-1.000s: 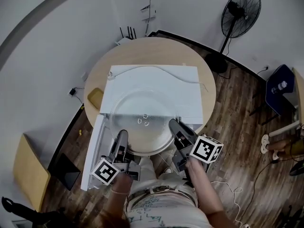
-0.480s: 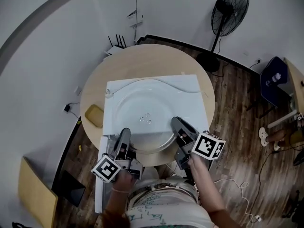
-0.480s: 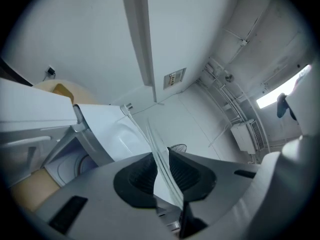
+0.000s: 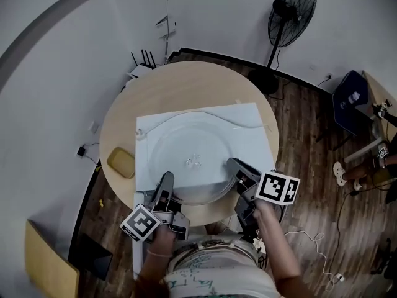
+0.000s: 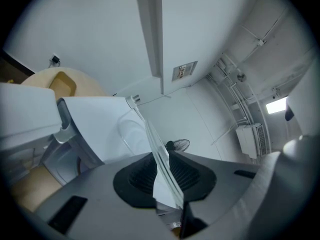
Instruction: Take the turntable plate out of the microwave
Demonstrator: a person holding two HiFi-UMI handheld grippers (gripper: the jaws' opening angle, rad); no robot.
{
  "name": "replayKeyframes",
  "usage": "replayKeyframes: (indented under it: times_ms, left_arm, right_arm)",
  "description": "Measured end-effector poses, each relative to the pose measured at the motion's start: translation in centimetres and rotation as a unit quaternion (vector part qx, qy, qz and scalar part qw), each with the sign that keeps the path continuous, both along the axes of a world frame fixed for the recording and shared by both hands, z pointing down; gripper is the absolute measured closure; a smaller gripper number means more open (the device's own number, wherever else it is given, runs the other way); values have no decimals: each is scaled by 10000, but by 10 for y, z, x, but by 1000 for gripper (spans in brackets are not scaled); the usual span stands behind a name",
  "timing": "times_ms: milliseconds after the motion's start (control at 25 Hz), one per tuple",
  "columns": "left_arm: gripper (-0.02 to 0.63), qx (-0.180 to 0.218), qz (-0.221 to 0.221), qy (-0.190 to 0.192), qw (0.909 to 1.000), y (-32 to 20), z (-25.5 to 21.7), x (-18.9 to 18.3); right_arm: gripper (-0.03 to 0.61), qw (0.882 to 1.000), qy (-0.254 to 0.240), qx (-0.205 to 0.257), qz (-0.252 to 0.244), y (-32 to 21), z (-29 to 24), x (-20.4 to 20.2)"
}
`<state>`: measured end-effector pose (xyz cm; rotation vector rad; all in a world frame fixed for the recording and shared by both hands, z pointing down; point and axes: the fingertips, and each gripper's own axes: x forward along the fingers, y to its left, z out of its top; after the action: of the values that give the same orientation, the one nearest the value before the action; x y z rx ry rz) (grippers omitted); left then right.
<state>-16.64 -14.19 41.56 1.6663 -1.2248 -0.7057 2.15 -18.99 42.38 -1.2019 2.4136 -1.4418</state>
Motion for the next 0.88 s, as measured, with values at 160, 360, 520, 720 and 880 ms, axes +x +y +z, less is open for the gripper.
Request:
replayKeyframes:
  times_ms: [160,360,520,720,880]
  left_arm:
    - [531,-361,16,-98,9993,2,7,-2]
    - [534,-588,-82,-199,9980,6,13,-5]
    - [540,-610,-177,-24,9980,6,14,-6]
    - [549,-540,-296,192,9979,8,14,-5]
    - [549,-574,-115,-348,9977,13,18,-7]
  right_arm:
    - [491,9989,318,-242,-256,6,6,-2]
    - [479,9946,638,-551,-603,15,15,-5]
    - [476,9913,626,-691,-931,23,15,-4]
    - [449,9844,774,-639,-1445,45,19,-3]
    - [449,9821,858,-551,-1583,62,29,0]
